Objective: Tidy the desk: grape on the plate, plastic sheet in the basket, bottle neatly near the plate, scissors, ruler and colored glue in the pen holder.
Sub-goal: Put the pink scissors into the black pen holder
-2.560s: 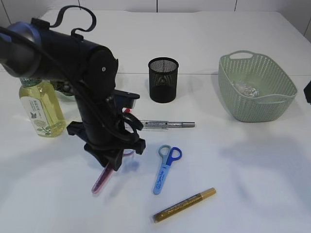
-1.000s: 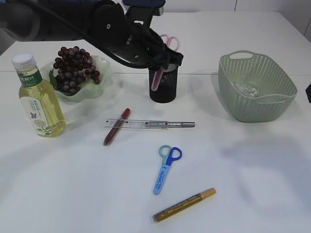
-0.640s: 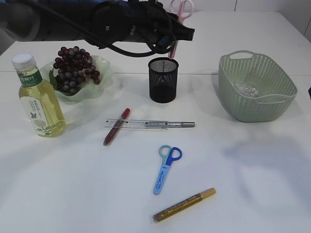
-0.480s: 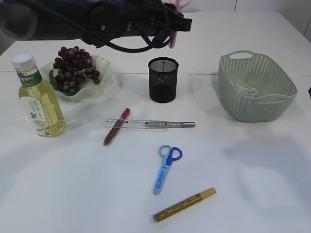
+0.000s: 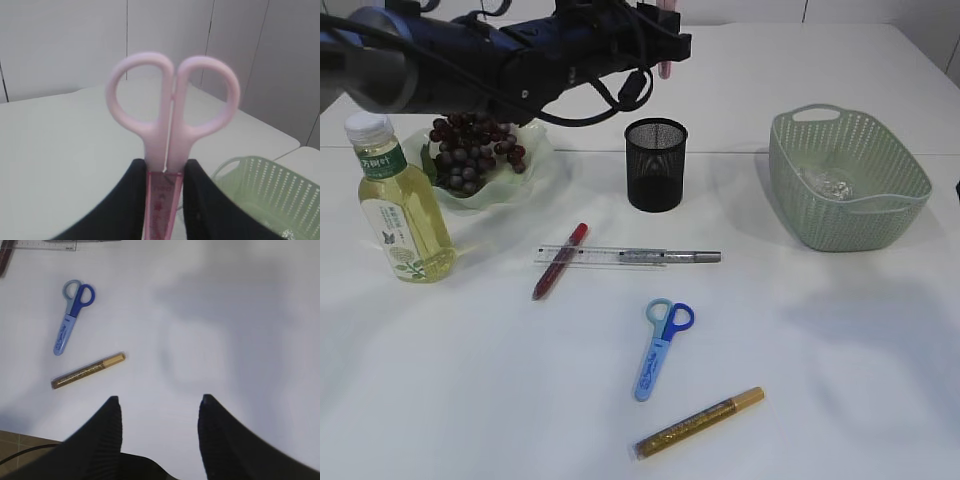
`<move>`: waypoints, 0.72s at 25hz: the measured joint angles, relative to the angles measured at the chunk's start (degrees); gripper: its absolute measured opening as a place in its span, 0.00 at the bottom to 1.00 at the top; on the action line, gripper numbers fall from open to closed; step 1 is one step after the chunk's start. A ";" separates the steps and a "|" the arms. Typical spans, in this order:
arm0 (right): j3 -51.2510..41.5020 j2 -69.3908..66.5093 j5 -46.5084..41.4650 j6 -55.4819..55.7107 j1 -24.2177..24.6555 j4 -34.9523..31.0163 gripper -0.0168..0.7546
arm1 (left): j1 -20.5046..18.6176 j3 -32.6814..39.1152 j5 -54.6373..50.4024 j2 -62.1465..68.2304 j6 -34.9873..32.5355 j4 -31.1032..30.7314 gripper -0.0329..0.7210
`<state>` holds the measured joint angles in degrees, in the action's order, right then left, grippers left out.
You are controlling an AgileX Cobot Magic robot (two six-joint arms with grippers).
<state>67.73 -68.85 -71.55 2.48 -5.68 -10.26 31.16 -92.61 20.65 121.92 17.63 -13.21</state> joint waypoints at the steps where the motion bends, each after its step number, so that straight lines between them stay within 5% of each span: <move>1: 0.00 0.00 0.00 0.00 0.00 0.14 0.54 | -0.10 0.00 1.32 0.65 0.00 0.23 0.25; 18: 0.00 0.00 0.00 0.00 0.00 1.77 0.54 | -2.23 -2.02 9.11 8.44 0.00 5.92 0.25</move>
<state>67.73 -68.85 -71.55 2.48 -5.68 -8.49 28.93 -94.63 29.76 130.36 17.63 -7.29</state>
